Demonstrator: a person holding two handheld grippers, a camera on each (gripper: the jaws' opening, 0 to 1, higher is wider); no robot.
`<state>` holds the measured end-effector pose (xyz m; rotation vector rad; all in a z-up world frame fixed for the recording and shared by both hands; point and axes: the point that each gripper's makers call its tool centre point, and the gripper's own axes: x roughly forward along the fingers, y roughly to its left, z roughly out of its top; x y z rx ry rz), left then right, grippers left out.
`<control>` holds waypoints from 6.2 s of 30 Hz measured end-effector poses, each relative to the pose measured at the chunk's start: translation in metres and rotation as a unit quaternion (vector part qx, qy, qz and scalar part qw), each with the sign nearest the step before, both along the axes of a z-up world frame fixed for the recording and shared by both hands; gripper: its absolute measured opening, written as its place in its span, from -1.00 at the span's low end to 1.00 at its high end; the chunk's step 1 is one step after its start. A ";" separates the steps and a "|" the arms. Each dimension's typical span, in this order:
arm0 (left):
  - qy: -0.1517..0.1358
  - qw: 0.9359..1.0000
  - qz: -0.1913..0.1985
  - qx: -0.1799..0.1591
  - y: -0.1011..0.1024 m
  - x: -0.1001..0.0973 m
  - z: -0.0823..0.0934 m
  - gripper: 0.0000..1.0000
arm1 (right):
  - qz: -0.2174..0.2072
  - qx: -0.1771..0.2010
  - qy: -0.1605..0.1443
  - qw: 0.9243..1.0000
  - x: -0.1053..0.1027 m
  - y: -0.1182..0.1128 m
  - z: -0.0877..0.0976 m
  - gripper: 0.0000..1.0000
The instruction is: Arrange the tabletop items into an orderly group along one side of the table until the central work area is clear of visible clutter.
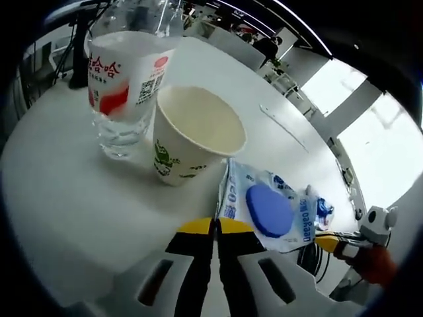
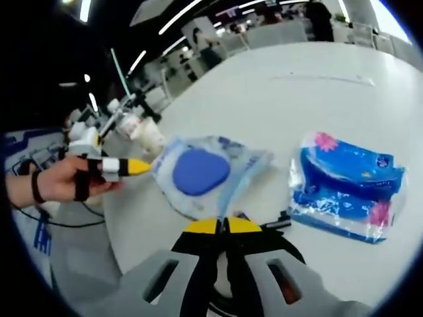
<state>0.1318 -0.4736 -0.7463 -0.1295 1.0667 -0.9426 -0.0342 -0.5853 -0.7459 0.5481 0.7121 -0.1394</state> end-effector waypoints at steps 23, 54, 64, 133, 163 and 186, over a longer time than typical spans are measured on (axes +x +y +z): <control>0.022 0.998 0.054 -0.024 0.002 0.010 0.008 -0.99 | -0.004 -0.030 -0.001 1.000 0.000 -0.013 0.007 -0.99; -0.027 0.992 -0.126 -0.001 0.037 -0.094 0.005 -0.91 | -0.006 -0.137 0.013 0.990 -0.047 -0.024 0.006 -0.80; -0.009 0.989 -0.147 -0.013 0.019 -0.120 0.005 -0.91 | -0.020 -0.158 0.030 0.987 -0.055 -0.035 0.000 -0.76; 0.006 0.991 -0.130 -0.009 0.033 -0.133 0.006 -0.91 | -0.100 -0.140 0.071 0.983 -0.103 -0.135 0.001 -0.96; -0.009 0.988 -0.152 -0.013 0.047 -0.130 0.011 -0.90 | -0.150 -0.129 0.075 0.977 -0.124 -0.086 0.003 -0.73; -0.060 0.981 -0.183 -0.019 0.071 -0.096 0.024 -0.88 | -0.126 -0.117 0.061 0.983 -0.124 -0.018 0.006 -0.64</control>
